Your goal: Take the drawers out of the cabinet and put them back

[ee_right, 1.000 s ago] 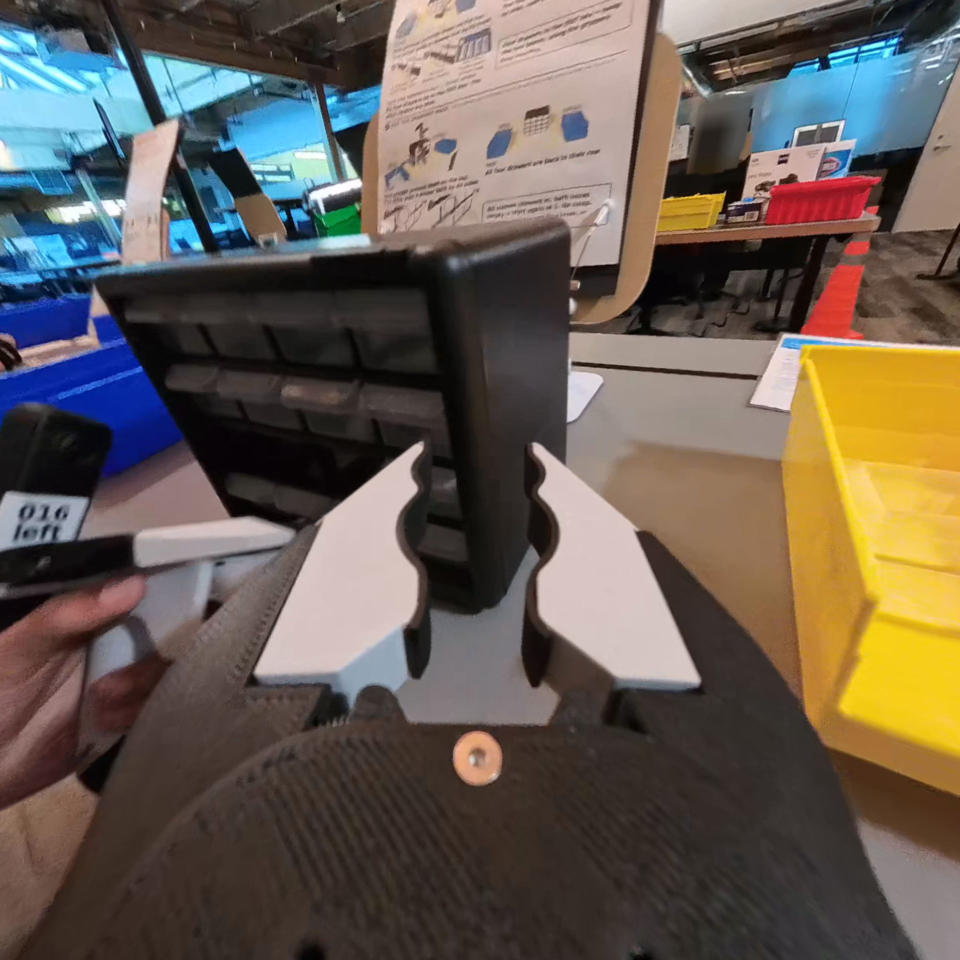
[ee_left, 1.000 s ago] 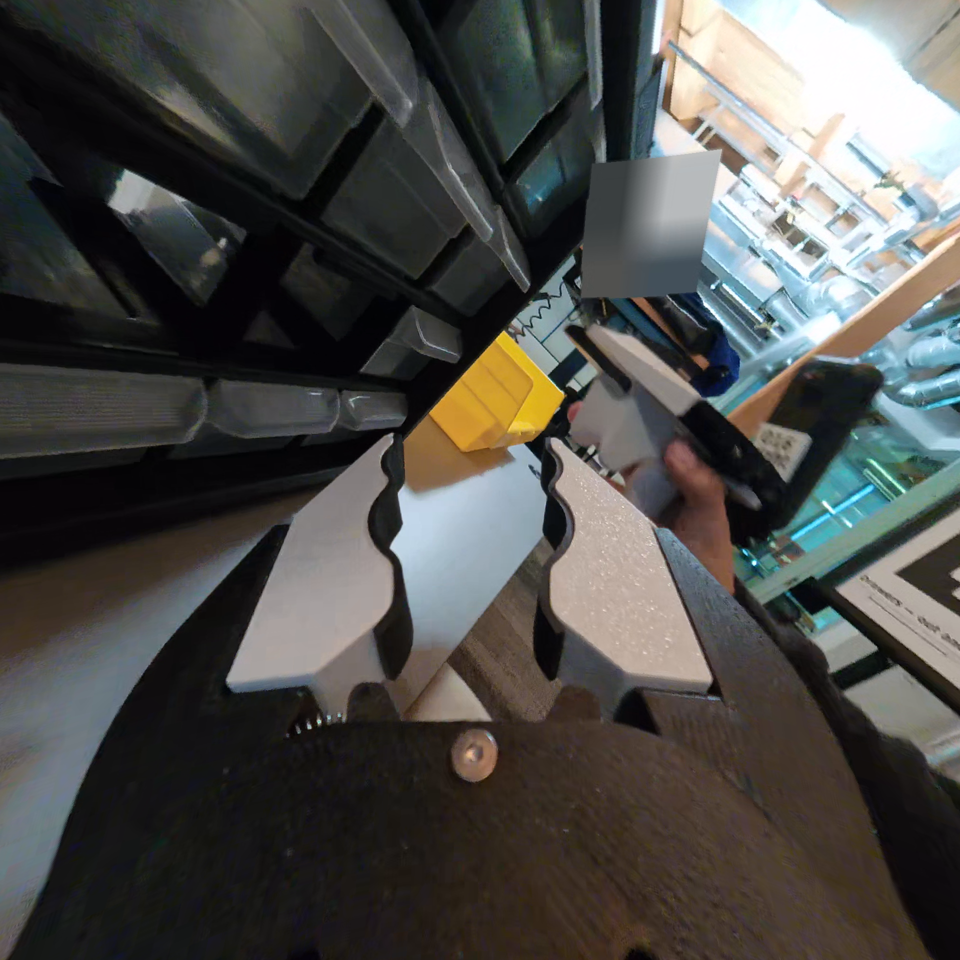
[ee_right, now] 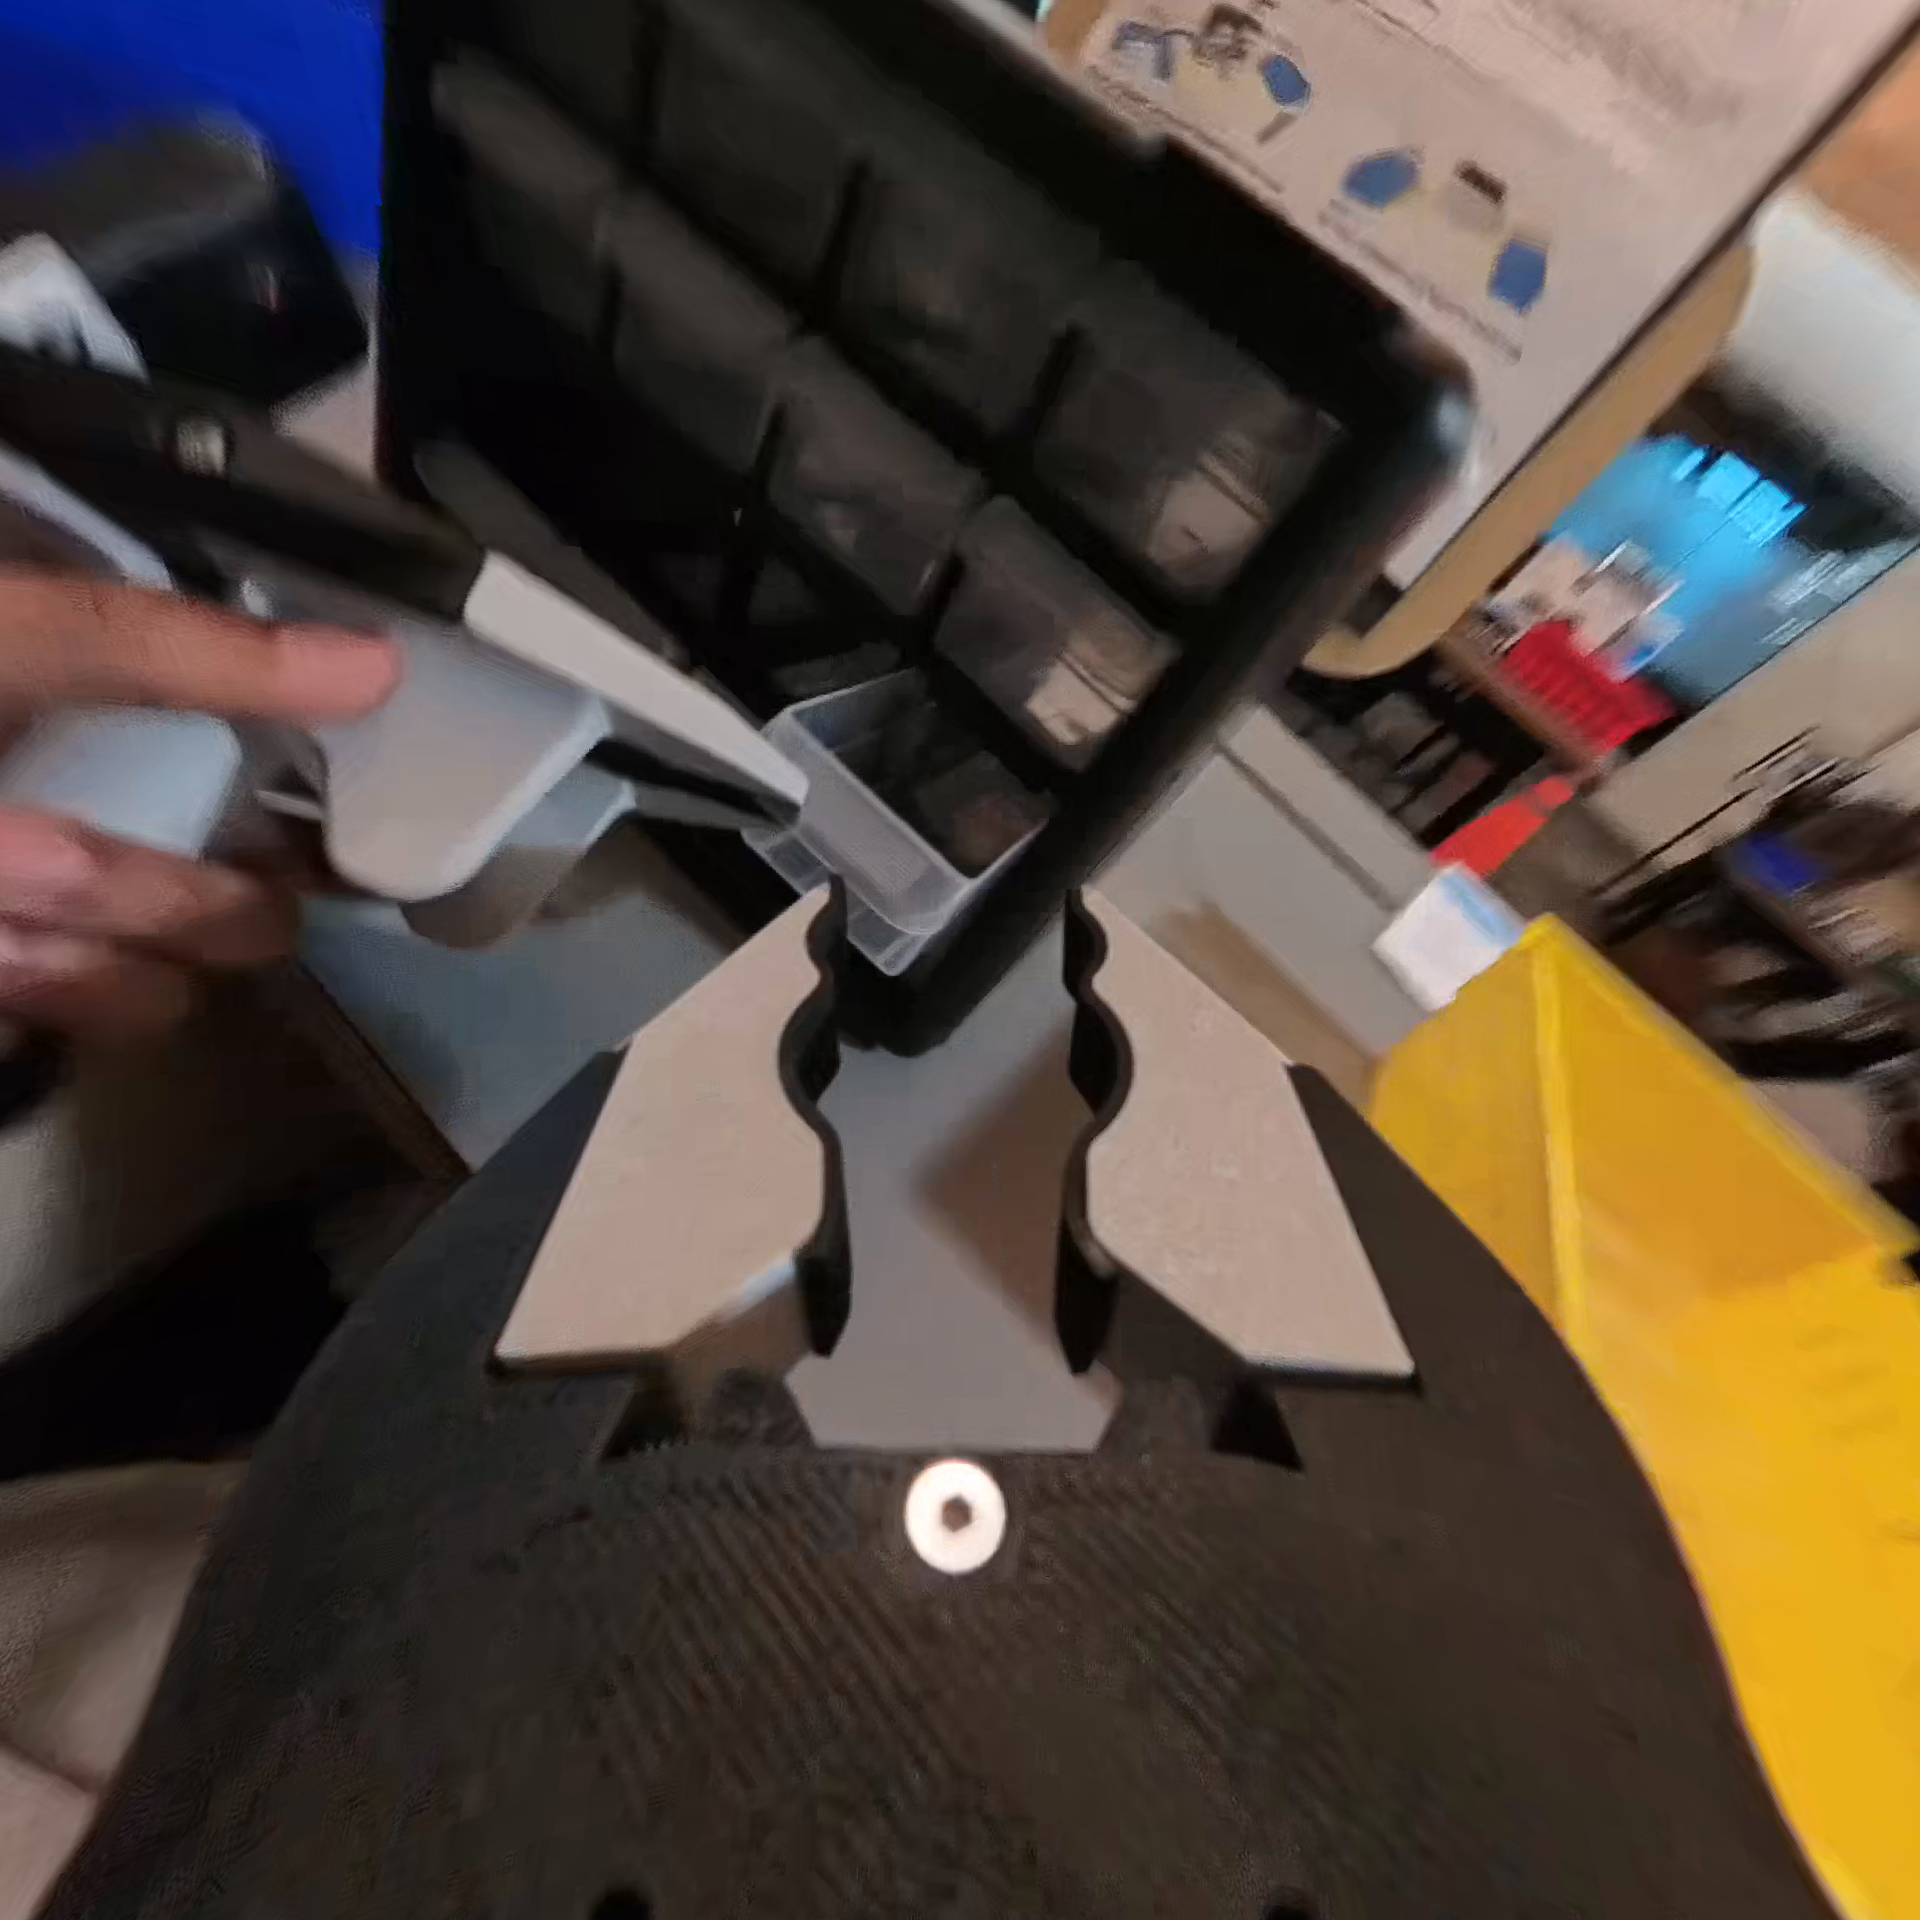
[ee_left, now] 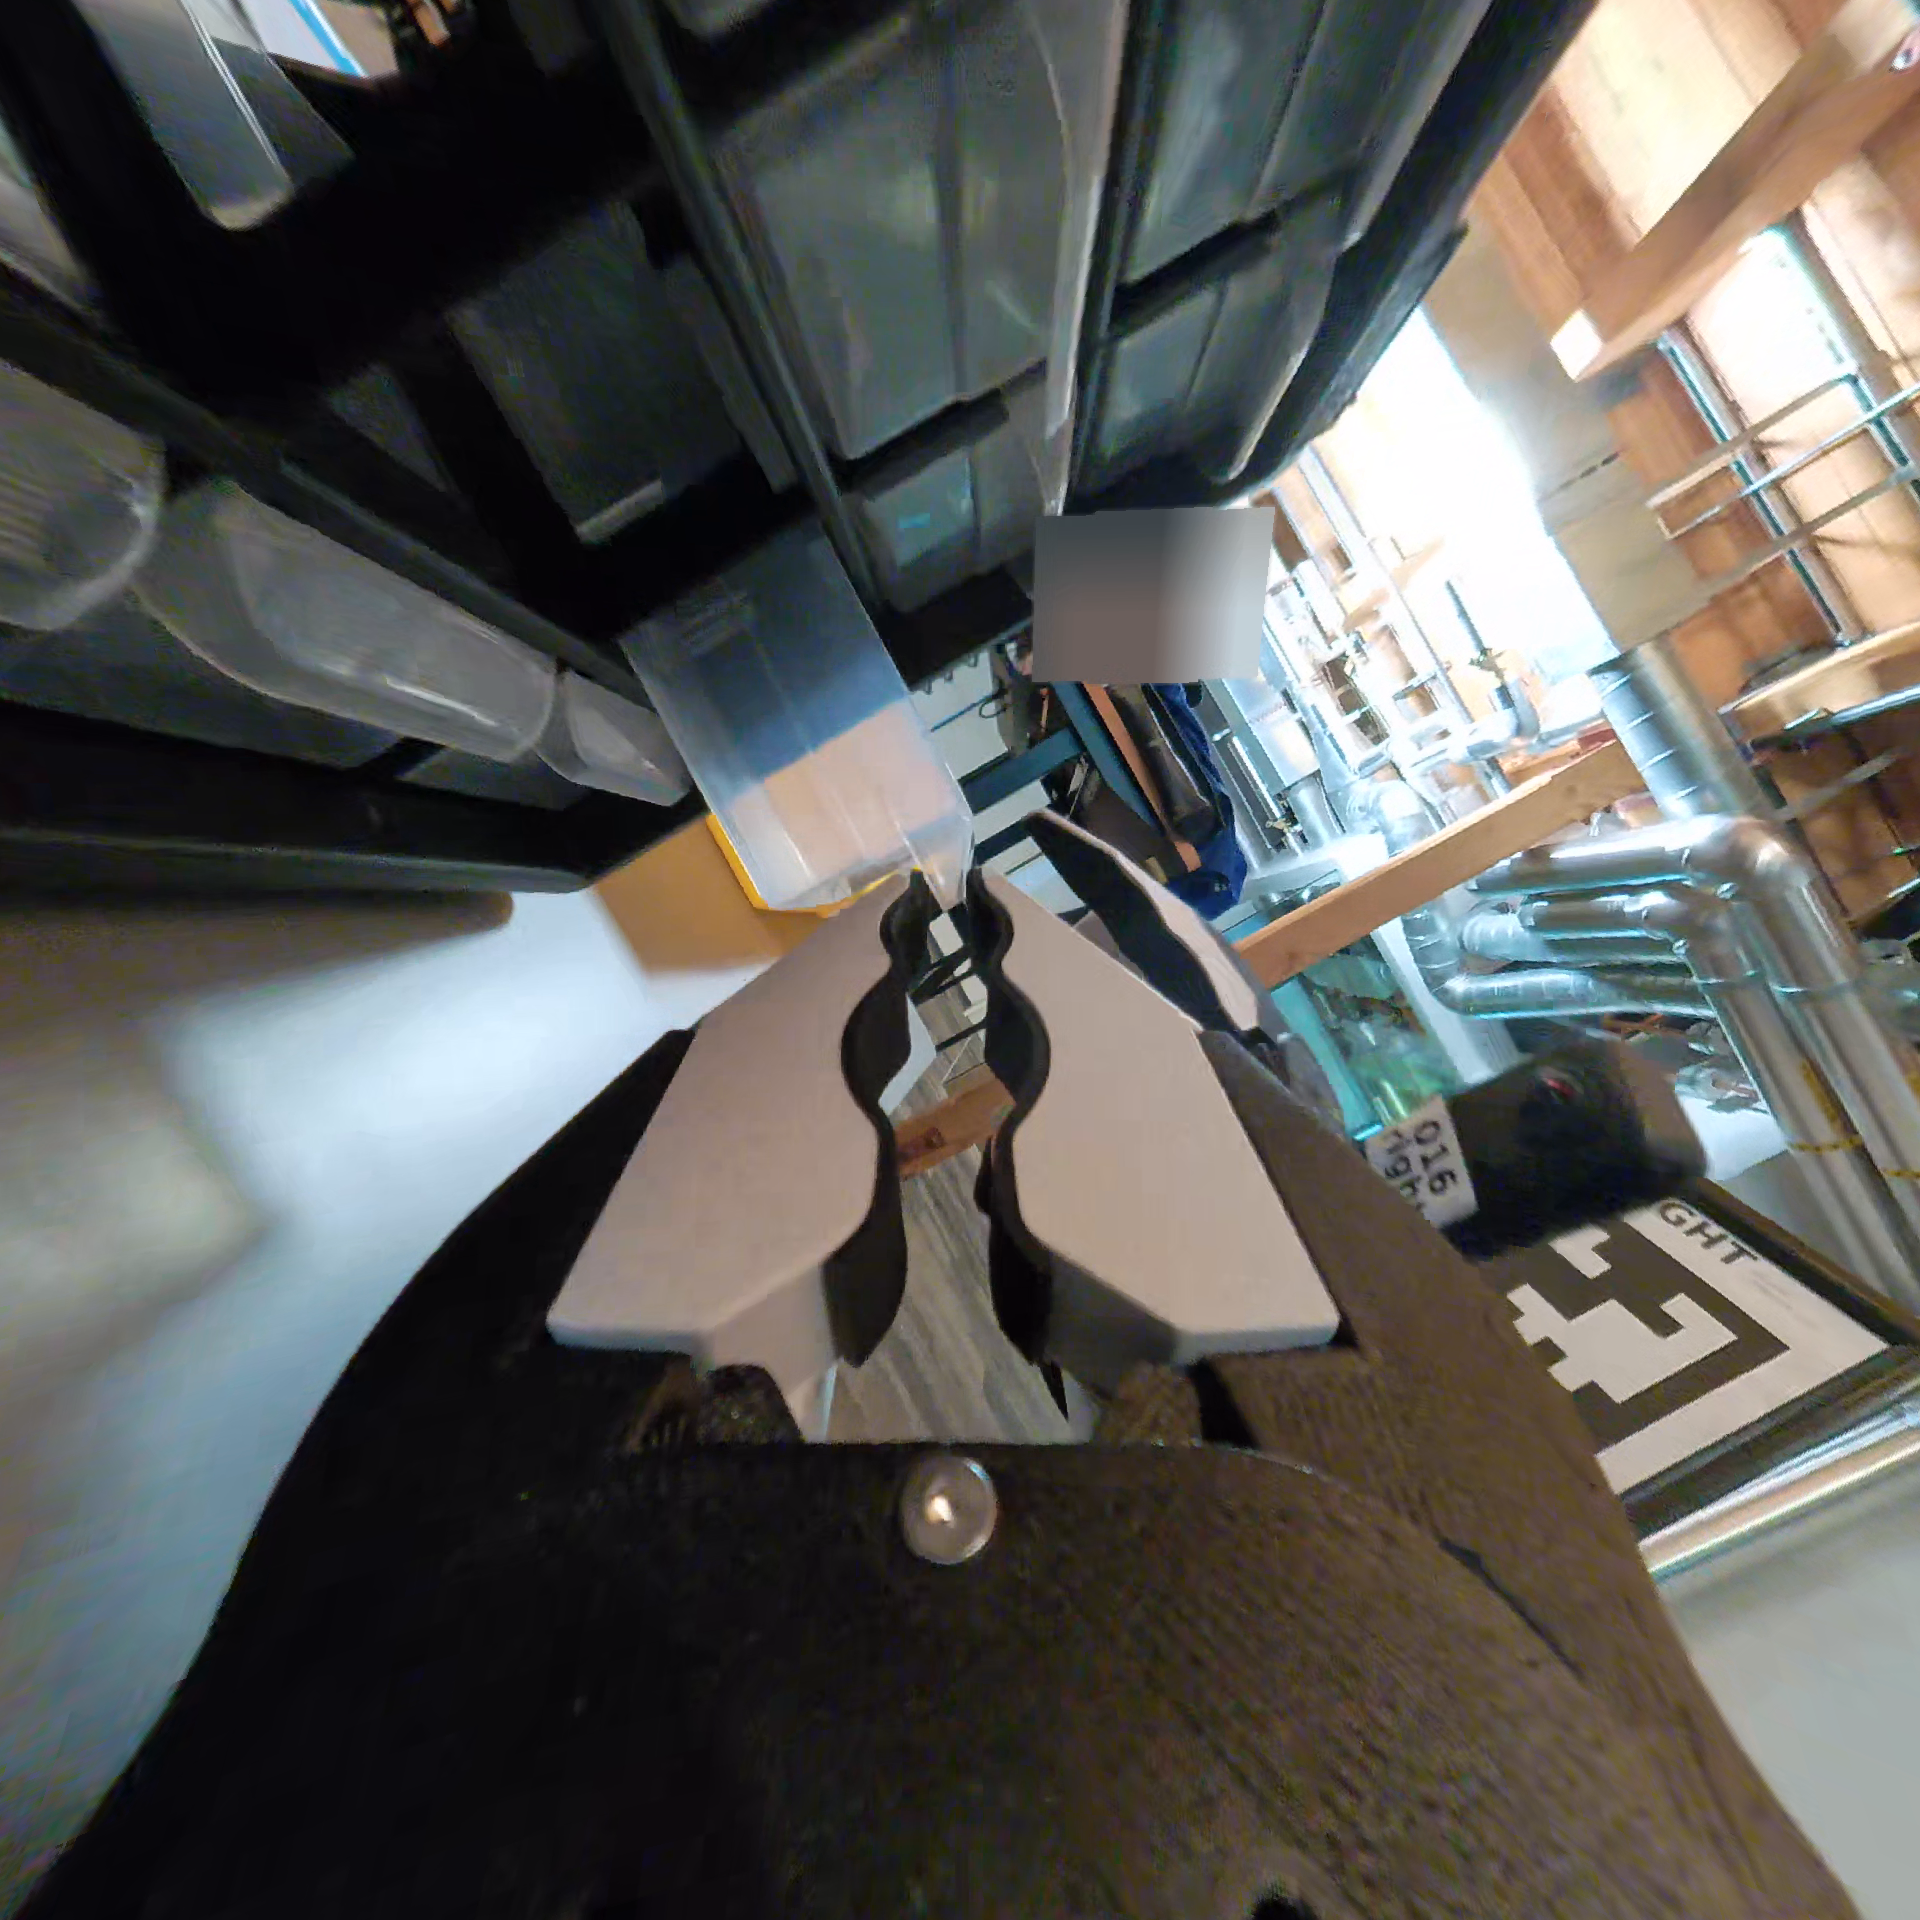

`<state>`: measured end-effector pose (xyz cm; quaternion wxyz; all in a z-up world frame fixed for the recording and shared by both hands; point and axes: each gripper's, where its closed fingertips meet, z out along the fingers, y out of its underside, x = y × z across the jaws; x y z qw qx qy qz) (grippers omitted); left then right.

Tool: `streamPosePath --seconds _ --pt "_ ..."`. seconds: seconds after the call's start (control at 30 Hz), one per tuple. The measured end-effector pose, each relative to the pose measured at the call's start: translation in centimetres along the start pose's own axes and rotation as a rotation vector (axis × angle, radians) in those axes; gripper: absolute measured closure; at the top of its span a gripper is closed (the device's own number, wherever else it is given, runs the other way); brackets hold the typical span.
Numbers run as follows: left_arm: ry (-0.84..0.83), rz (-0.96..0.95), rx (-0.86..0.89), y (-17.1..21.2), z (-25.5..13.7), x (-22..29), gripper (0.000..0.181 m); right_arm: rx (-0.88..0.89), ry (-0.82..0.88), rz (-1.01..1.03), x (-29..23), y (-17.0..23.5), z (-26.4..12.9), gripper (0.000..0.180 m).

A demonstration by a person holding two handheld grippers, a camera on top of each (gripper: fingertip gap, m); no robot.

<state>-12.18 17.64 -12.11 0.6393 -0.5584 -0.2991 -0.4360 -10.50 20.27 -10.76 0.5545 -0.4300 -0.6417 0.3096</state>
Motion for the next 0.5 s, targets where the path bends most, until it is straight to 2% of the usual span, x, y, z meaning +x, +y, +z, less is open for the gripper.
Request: streamPosePath --seconds 0.13,0.2,0.33,0.43,0.5 --pt "0.002 -0.016 -0.042 0.9 -0.4 0.1 0.18 -0.03 0.164 -0.454 -0.7 -1.1 0.0 0.146" --pt "-0.025 -0.053 -0.07 1.5 -0.9 -0.4 0.173 -0.048 0.183 -0.596 -1.8 -1.4 0.4 0.149" --pt "-0.05 -0.118 -0.079 1.9 -2.9 -0.5 0.168 -0.15 0.241 -0.773 -2.2 -0.2 1.9 0.147" --pt "-0.073 -0.093 -0.128 2.4 -3.7 -0.4 0.165 -0.158 0.241 -0.791 -2.2 0.0 2.7 0.148" --pt "-0.086 -0.014 -0.229 3.5 -3.5 -0.4 0.162 -0.158 0.244 -0.795 -2.1 -0.1 3.1 0.161"
